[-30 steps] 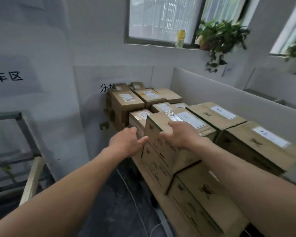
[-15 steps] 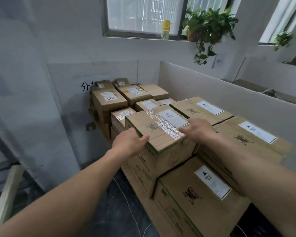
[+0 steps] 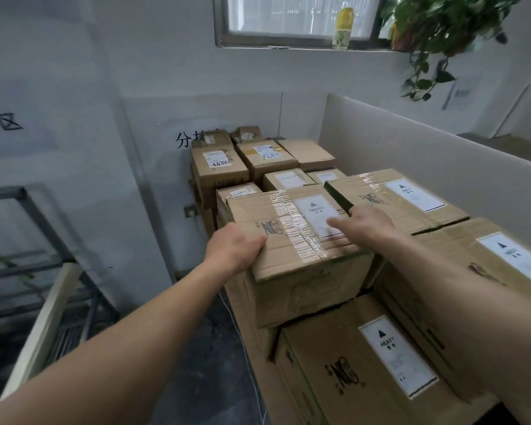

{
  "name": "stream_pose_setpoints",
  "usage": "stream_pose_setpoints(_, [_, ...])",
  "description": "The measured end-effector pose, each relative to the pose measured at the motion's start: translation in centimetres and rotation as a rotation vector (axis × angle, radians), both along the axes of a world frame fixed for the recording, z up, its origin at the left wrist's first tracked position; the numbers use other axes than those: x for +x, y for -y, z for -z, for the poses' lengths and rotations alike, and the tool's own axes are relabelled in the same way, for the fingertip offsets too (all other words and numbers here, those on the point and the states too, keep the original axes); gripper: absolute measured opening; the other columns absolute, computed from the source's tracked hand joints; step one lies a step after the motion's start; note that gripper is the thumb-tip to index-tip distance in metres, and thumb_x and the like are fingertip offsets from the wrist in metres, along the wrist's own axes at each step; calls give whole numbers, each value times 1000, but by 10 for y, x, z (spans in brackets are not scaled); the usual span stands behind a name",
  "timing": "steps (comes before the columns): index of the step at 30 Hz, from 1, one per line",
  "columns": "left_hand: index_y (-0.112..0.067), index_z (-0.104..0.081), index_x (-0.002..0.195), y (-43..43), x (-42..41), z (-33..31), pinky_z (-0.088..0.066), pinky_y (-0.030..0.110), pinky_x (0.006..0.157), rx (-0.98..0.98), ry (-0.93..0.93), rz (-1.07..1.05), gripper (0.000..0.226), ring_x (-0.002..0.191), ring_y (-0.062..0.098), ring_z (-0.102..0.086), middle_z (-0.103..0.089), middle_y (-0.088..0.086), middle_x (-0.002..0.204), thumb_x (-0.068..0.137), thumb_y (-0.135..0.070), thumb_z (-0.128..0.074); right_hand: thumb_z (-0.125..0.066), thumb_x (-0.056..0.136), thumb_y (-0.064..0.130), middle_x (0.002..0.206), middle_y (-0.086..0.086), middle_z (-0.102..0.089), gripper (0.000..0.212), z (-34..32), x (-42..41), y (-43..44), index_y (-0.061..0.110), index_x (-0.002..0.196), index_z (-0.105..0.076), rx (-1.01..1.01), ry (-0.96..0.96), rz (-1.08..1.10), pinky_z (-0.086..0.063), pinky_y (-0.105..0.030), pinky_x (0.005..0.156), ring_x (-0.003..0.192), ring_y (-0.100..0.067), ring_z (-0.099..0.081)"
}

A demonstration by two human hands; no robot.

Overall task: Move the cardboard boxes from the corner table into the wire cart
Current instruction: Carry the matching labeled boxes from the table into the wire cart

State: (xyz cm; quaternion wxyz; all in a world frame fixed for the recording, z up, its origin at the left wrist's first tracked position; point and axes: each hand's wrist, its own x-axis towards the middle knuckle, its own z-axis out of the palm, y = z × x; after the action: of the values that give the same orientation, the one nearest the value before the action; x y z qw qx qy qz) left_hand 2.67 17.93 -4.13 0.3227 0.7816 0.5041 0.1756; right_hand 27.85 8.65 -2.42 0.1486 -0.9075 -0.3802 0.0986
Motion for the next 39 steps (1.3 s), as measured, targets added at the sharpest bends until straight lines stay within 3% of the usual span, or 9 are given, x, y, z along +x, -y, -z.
stream_pose_setpoints(6, [-25,-53,78,-5,-19,-1,-38,22,56,-24,75,-161,34,72,8,-52,-54,-13,81,83,-52,-73,-67,71,78,74,2,-60,59,-10,-15,-20,19,75,-60,3,-45,-46,-34,-31,53,69,-17,-56])
stream_pose_setpoints(9, [-30,-44,75,-8,-38,-3,-48,27,64,-36,122,-182,38,74,6,-52,-52,-13,81,82,-50,-76,-69,66,81,77,3,-63,60,-18,-30,-29,22,77,-60,-14,-36,-115,-36,-31,53,72,-17,-58])
stream_pose_setpoints(13, [-23,-52,98,-12,-72,-6,-57,43,88,-86,144,-225,45,98,24,-62,-62,2,103,78,-53,-78,-71,65,81,77,2,-66,62,-26,-56,-44,22,82,-64,-5,-55,-195,-37,-30,53,72,-16,-61])
stream_pose_setpoints(16, [-14,-58,109,-18,-102,-6,-56,44,91,-97,175,-279,54,101,27,-63,-65,6,108,77,-51,-80,-72,65,80,75,3,-68,60,-26,-84,-60,22,82,-66,13,-77,-255,-39,-29,54,70,-15,-63])
stream_pose_setpoints(20, [-25,-51,78,-29,-153,-6,-48,28,59,-62,198,-380,38,76,12,-57,-59,-7,82,77,-47,-82,-72,65,81,75,5,-69,59,-30,-135,-88,25,82,-64,30,-107,-310,-43,-30,54,70,-14,-66])
stream_pose_setpoints(23, [-30,-50,73,-38,-202,-5,-36,17,45,-69,230,-436,36,67,3,-53,-56,-14,74,78,-44,-83,-74,67,77,74,5,-71,56,-30,-182,-110,24,83,-68,33,-119,-367,-47,-31,54,69,-13,-68])
stream_pose_setpoints(28, [-26,-59,78,-59,-295,-2,-39,24,54,-79,221,-510,34,74,5,-58,-65,-13,81,74,-49,-84,-74,73,71,78,6,-71,50,-27,-272,-150,22,84,-68,37,-82,-490,-45,-32,57,73,-14,-67])
stream_pose_setpoints(36, [-29,-48,76,-80,-449,5,-38,26,58,-73,201,-656,39,78,10,-55,-55,-15,81,71,-46,-83,-77,77,60,81,2,-63,46,-22,-431,-205,17,81,-60,3,-73,-666,-39,-31,54,75,-16,-59])
stream_pose_setpoints(39, [-28,-50,82,-79,-502,11,-45,31,73,-80,182,-701,40,91,18,-58,-58,-11,88,68,-45,-84,-79,76,57,80,3,-60,44,-14,-486,-220,19,78,-57,-17,-83,-726,-37,-31,53,73,-15,-57])
